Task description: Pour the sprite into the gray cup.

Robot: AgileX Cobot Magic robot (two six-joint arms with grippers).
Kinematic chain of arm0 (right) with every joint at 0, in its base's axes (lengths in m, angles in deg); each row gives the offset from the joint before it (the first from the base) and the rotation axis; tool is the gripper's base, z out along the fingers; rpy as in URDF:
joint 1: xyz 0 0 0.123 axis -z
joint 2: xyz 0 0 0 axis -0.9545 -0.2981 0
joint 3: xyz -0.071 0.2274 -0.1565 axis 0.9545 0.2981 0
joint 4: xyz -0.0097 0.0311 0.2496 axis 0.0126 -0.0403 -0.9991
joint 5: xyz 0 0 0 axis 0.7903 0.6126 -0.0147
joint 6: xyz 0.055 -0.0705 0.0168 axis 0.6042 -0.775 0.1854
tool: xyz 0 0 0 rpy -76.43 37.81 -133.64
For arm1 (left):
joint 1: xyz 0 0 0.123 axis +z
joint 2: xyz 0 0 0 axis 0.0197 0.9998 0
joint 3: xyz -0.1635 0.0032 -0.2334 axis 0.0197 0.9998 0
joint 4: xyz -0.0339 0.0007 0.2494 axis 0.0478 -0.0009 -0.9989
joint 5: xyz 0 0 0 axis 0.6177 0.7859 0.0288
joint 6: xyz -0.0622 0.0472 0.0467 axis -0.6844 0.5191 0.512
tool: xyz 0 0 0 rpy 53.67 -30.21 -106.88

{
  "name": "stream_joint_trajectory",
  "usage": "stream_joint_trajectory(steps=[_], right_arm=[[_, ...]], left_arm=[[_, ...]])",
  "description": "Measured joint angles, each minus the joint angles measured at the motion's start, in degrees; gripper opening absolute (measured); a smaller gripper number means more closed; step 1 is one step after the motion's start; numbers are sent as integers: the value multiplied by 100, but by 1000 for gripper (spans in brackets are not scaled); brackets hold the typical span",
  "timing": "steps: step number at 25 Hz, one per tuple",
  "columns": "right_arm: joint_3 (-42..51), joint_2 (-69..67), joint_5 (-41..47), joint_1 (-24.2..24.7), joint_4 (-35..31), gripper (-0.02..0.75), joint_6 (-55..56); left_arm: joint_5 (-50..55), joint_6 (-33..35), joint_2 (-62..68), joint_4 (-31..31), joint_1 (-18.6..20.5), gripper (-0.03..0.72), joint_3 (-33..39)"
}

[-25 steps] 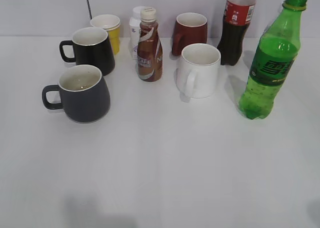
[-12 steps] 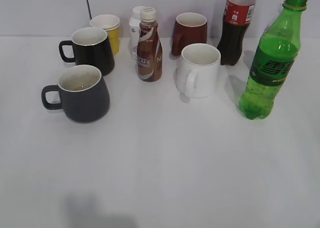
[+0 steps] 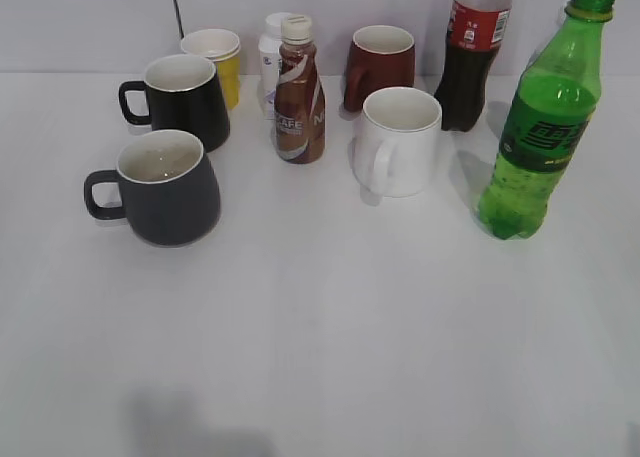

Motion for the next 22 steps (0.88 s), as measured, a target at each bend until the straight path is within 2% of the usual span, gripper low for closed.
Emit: stream_joint_trajectory(steps=[9,12,17,22], right_arm=[[0,0,-21,64,0,589,0],[0,0,-26,370,-5,589,0],[0,29,-31,1204,-11,589,0],[4,53,-30,1323,-22,589,0]], left_arm=[[-2,0,0,0,49,229,0],[-2,0,0,0,365,227,0],[-7,0,0,0,1130,228,0],[-7,0,0,0,1121,225,0]])
